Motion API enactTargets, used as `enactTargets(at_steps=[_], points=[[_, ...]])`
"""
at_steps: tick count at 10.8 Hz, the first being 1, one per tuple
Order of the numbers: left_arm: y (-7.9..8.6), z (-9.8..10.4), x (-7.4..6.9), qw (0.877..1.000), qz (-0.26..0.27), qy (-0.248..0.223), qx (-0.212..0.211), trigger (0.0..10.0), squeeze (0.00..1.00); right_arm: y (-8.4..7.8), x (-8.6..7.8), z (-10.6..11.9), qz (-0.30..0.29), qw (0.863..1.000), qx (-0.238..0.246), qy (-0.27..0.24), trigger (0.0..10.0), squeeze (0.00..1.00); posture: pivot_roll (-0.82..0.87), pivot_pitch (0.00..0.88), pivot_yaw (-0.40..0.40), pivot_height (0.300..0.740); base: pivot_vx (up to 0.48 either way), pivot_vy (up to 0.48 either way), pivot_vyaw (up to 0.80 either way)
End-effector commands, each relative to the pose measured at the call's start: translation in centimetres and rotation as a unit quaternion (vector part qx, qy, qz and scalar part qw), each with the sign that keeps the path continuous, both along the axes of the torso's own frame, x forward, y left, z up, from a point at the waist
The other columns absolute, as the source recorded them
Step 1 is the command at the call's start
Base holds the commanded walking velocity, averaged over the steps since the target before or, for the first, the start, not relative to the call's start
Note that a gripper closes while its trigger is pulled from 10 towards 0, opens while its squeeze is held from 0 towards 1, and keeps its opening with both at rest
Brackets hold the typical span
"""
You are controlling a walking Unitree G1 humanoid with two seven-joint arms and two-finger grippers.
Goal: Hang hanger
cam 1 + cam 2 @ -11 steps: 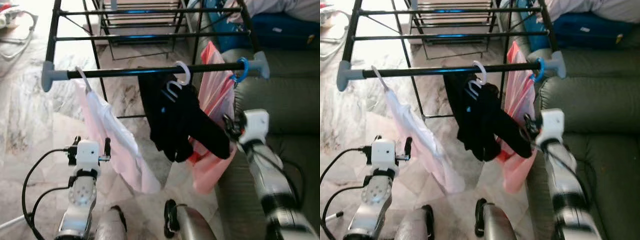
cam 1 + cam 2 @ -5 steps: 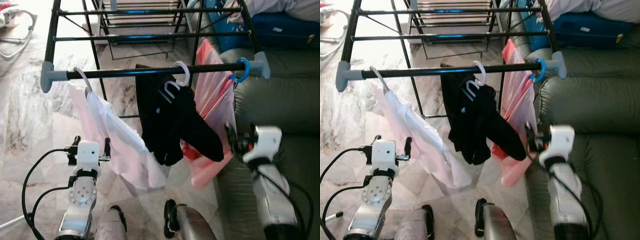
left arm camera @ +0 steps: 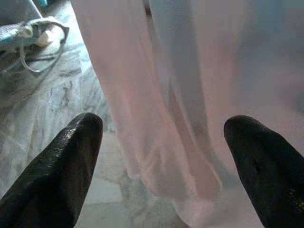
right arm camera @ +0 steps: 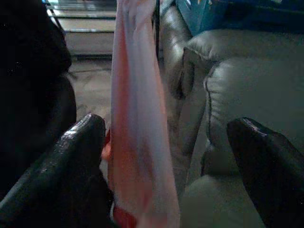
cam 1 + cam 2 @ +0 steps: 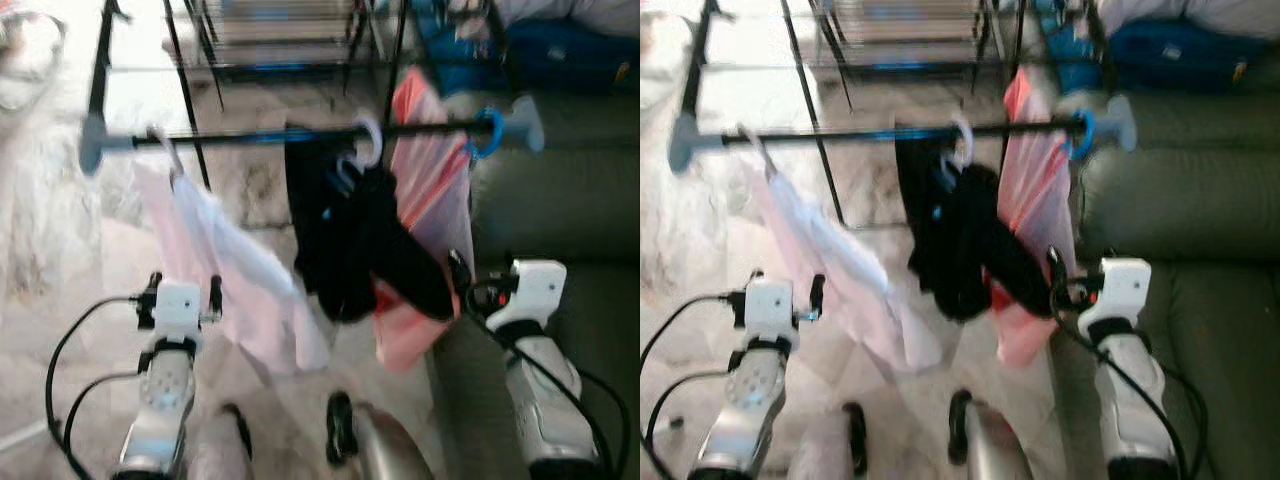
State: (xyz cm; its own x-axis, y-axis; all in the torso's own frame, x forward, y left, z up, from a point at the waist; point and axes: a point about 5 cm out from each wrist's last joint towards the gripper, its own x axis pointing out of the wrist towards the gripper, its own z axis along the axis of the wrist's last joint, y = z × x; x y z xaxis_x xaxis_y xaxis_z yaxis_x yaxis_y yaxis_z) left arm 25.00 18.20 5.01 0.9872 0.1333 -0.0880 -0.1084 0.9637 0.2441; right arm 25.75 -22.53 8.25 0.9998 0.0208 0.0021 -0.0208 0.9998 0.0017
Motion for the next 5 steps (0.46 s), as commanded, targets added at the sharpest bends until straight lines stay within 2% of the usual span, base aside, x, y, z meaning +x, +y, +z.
enactTargets(at_steps=[1,5], points=[[0.27,-0.60,-0.60,1.000,0.007,0.015,0.001,10.0,0.00,-0.21,-0.49,-0.29,-0.009,1.000,0.003,0.008,10.0,1.00,0.00,0.220,-0.047,0.740,-0.315,0.000,0.00],[0.34,-0.59,-0.30,1.000,0.006,0.015,0.002,10.0,0.00,-0.36,-0.38,-0.30,-0.023,1.000,0.005,0.013,10.0,1.00,0.00,0.214,-0.044,0.740,-0.314,0.000,0.00]])
